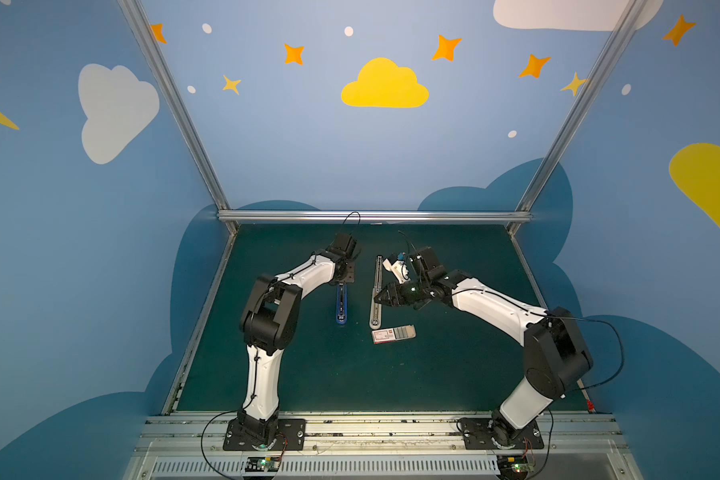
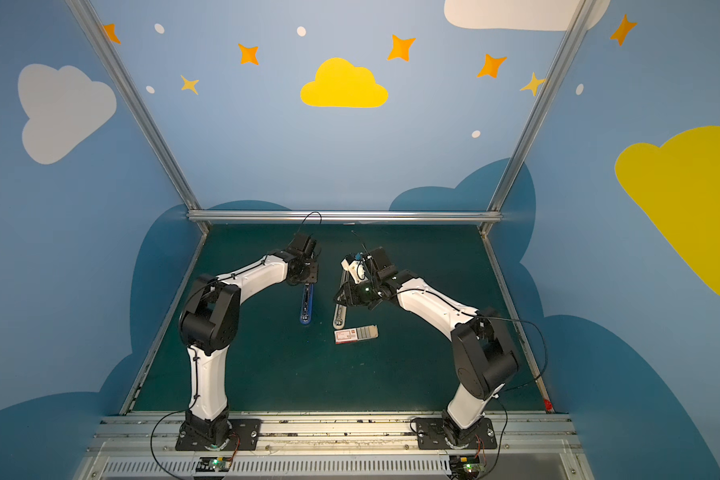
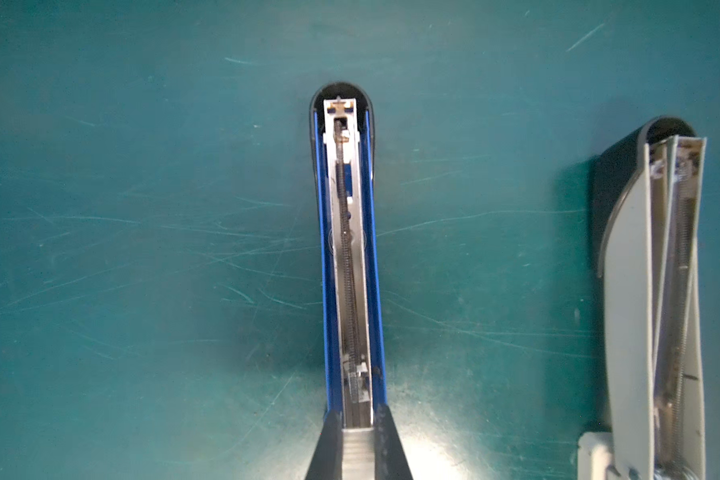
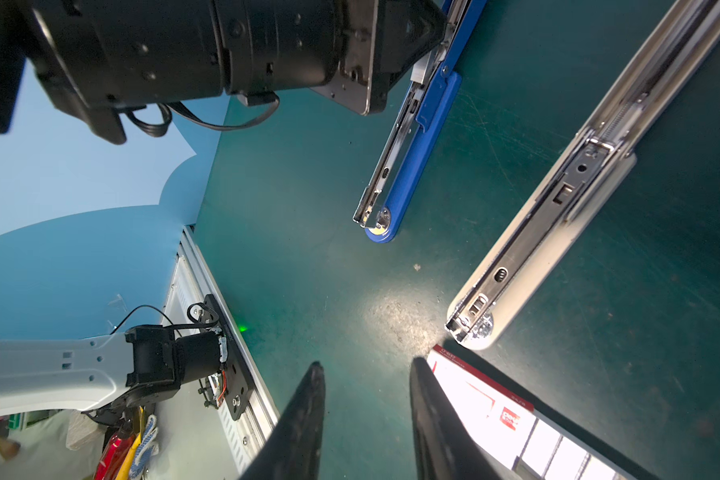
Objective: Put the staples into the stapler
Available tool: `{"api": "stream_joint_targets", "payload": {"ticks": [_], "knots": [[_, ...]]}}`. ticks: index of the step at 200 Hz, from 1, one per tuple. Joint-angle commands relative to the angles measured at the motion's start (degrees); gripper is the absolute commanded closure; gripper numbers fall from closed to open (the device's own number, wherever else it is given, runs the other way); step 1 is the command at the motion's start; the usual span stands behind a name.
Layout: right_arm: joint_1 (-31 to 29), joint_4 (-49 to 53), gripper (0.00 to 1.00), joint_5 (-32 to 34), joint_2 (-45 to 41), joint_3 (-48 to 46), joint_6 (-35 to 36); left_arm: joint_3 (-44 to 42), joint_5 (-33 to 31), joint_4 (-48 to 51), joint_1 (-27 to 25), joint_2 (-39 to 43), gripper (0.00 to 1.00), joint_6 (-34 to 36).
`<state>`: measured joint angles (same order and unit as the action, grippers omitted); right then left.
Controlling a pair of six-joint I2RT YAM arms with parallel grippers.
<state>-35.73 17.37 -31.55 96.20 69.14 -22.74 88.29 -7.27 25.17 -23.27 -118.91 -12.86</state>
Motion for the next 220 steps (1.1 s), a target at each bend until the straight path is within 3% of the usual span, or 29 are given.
{"api": "stream_joint_targets", "payload": {"ticks": [1, 220], "knots": [[-0.05, -0.61, 0.65, -0.79, -0.40, -0.77, -0.27, 1.32, 0.41, 1.46, -0.43, 2.00, 0.90, -0.72], [0.04, -0.14, 0.65, -1.01, -0.14, -0.06, 0.18, 1.01, -2.56, 1.33, -0.48, 1.21, 0.90, -2.27]]}}
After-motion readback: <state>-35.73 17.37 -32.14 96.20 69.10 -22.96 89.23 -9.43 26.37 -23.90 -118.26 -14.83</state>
